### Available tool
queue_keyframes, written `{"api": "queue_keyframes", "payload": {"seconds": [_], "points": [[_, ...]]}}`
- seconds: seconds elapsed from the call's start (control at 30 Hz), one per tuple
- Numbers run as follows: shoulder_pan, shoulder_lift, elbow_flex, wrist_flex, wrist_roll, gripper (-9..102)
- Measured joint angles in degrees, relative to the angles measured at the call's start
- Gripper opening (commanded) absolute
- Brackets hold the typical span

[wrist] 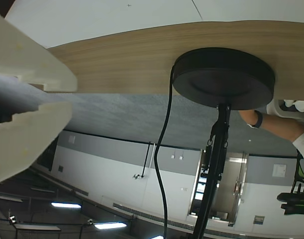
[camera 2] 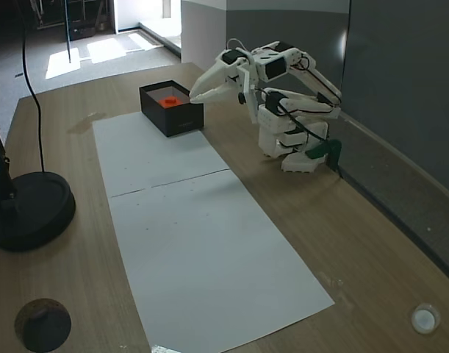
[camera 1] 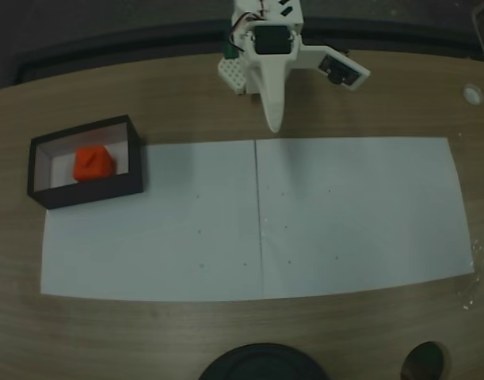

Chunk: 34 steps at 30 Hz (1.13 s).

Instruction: Grab a orange square and put it in the box.

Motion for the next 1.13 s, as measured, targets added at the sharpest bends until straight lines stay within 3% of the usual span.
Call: {"api": "queue_keyframes", "payload": {"seconds": [0.5, 0.73, 1.13], "points": [[-1.49, -0.09, 20.57, 0.44, 0.0, 0], [-2.29, -0.09, 17.93, 18.9, 0.18, 0], [-1.76, -0.09, 17.49, 19.69, 0.35, 0]]}}
